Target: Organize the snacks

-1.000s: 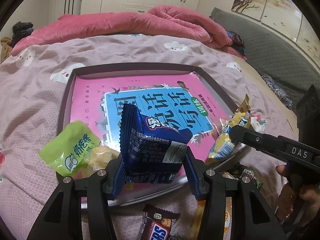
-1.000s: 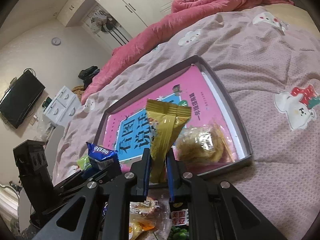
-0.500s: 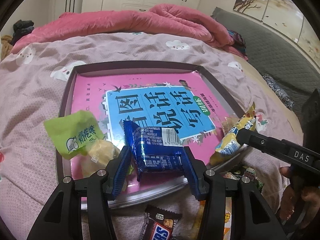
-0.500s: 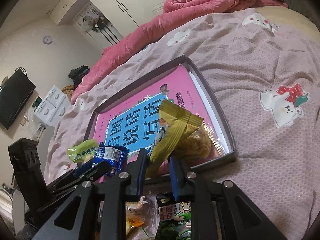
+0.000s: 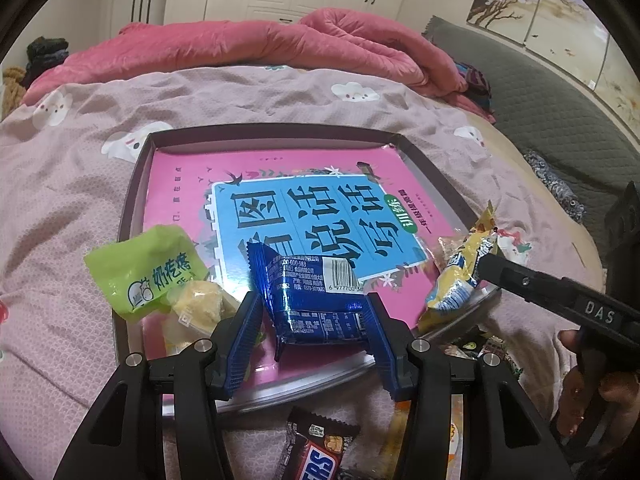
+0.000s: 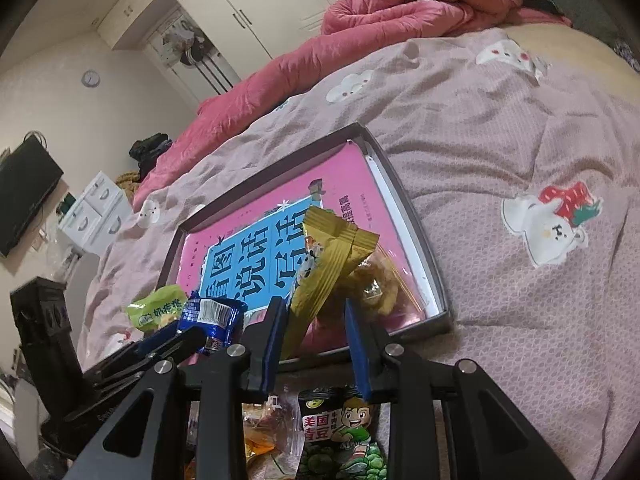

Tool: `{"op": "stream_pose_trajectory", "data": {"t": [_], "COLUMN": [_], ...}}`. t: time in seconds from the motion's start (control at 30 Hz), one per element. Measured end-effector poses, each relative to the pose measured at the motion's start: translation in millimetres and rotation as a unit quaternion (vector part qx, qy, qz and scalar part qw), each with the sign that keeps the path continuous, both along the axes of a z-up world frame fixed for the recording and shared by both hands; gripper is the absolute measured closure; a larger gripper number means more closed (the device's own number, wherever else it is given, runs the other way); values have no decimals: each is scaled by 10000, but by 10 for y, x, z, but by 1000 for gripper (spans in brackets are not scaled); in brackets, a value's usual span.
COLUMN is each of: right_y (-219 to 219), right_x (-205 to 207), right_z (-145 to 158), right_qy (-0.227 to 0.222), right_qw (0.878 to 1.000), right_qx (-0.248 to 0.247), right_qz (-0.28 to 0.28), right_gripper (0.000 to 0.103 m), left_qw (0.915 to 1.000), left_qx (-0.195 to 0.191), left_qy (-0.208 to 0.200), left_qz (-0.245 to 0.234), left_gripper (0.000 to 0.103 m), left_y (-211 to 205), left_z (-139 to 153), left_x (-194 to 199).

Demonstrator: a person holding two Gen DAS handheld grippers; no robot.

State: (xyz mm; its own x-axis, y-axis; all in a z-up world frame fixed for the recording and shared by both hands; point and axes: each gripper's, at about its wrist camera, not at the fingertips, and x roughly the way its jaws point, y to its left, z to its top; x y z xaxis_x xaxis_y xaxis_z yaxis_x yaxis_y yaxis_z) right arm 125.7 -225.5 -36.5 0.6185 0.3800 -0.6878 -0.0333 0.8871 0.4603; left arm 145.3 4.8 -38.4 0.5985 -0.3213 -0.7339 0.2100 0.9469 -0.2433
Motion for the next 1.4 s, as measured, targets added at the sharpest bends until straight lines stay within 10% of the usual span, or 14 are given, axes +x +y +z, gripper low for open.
{"op": "stream_pose_trajectory", "data": {"t": [1.4], "right_y": [68], "right_x": [-25], "right_z": [146], "right_qy": [-340], "right_qw": [9991], "right_qx": [-257], "right_qz": [80], "right_gripper": [55], "left_qw": [9998], "left_qx": [-116], "left_qy": [-7], "left_qz": [189], "left_gripper": [36], "left_y": [142], "left_z": [185], "left_x": [-159]}}
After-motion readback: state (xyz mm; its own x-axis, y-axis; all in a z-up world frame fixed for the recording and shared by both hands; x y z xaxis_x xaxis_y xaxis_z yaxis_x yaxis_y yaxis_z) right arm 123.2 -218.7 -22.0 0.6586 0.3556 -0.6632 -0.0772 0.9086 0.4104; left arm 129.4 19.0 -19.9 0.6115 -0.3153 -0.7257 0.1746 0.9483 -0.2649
